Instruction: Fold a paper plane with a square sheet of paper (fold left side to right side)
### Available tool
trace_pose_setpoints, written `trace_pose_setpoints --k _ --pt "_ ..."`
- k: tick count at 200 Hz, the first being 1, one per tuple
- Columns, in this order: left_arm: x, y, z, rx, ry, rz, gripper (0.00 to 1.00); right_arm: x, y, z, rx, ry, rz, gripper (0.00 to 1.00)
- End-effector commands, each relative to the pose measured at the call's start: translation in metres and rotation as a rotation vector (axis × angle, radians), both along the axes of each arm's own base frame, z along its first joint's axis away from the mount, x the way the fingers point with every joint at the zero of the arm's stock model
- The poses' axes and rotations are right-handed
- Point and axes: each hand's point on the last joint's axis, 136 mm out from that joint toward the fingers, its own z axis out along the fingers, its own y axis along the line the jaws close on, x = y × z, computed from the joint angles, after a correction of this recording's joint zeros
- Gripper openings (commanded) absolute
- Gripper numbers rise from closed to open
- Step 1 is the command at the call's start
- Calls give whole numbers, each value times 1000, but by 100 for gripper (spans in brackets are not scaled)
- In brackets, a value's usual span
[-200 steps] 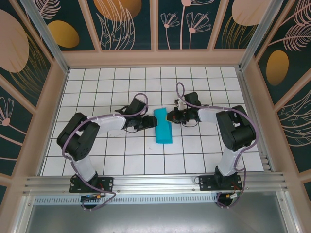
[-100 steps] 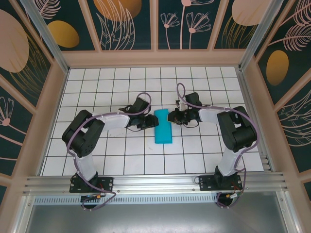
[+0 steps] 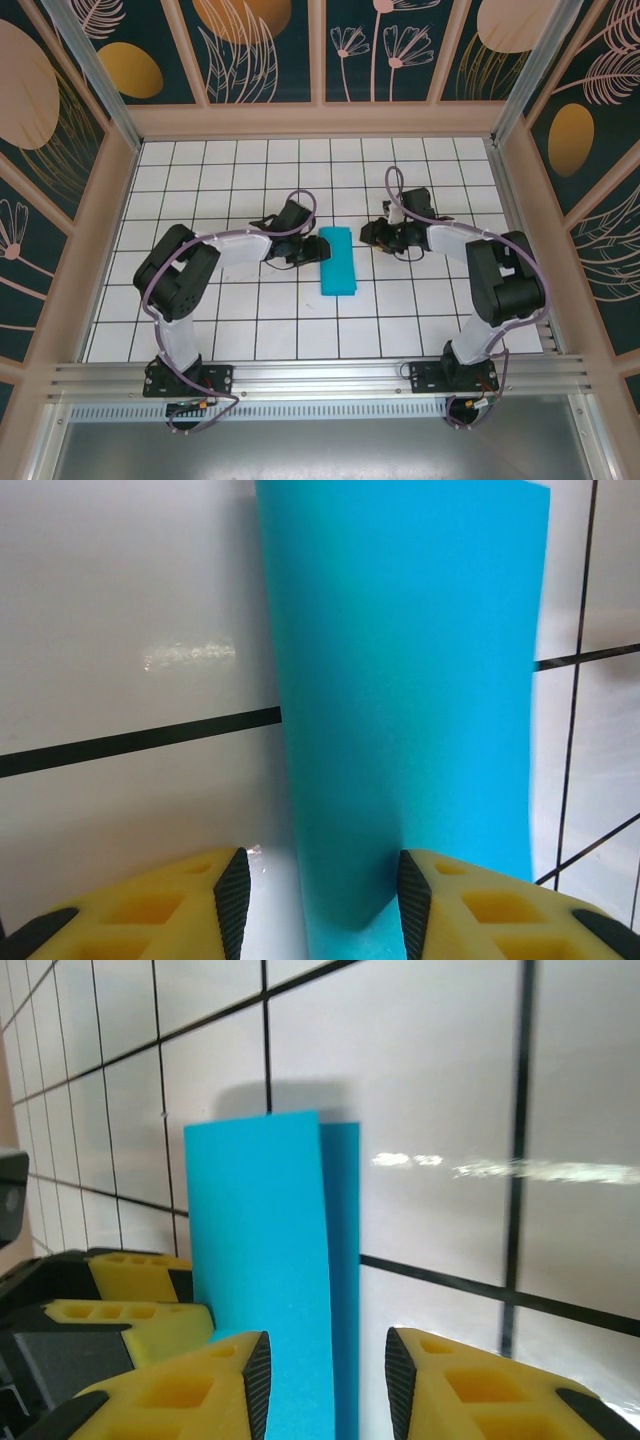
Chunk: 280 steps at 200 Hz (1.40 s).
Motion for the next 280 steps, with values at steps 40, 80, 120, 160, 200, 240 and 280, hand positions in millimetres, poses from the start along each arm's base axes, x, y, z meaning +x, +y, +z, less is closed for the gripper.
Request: trace_pose_setpoints --k 40,80,120,160,200,240,280 --pt "-6 0 -15 77 24 -39 46 -2 -13 0 -45 -17 -28 39" --pt "-6 0 -17 86 28 -42 46 -2 -13 0 -44 -15 -26 38" --pt "-7 0 -20 91 34 -52 44 -2 -13 -2 -43 -11 -23 38" --pt "-8 1 -22 97 35 -66 43 -3 -13 -3 -42 -10 -23 39" --pt "-11 -1 -24 101 35 -87 44 -3 -11 -2 -35 -11 -20 39" --pt "-13 -5 -27 114 37 -105 46 -3 -10 0 -24 -12 -19 39" --pt "-12 -5 -28 121 36 -104 46 -4 -9 -1 -23 -7 -18 39"
